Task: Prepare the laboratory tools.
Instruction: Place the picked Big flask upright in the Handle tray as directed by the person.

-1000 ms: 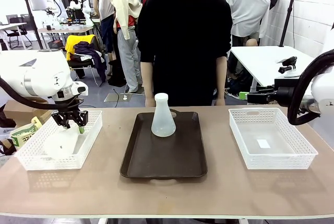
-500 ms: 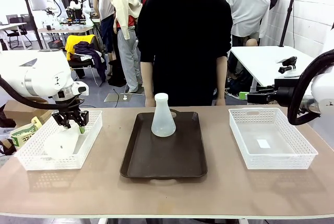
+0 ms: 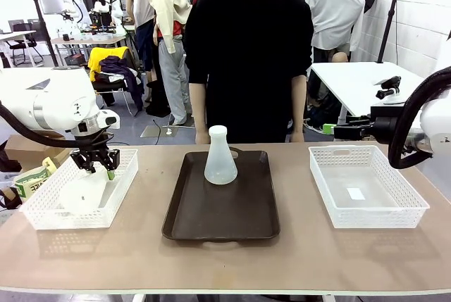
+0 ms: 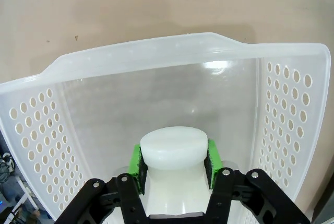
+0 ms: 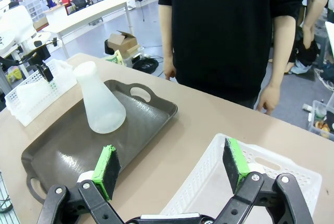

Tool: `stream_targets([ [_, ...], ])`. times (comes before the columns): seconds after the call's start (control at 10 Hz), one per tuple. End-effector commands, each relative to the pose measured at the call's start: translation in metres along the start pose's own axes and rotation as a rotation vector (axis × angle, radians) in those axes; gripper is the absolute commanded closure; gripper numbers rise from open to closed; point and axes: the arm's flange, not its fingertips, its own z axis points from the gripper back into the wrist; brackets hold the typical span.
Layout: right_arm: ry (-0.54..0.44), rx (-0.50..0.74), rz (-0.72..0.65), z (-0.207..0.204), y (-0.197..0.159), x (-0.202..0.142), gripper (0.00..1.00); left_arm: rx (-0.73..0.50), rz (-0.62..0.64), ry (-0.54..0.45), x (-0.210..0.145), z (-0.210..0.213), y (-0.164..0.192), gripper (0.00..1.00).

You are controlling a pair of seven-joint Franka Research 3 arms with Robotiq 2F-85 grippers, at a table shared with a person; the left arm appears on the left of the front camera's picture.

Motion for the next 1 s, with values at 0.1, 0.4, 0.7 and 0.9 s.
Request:
stream_targets([
  [0.1,0.009,0.002,-0.01,0.0002,0.0009,-0.001,0.0,0.001,-0.008,-0.007,0.0007,-0.0002,0.0002,1.0],
  [0.4,0.009,0.002,-0.01,0.0002,0.0009,-0.001,0.0,0.001,-0.008,-0.007,0.0007,-0.0002,0.0002,1.0],
  [0.7,0.009,0.002,-0.01,0.0002,0.0009,-0.001,0.0,0.001,-0.008,-0.007,0.0007,-0.0002,0.0002,1.0],
  [0.9,0.009,0.002,-0.01,0.0002,0.0009,-0.001,0.0,0.001,-0.008,-0.007,0.0007,-0.0002,0.0002,1.0],
])
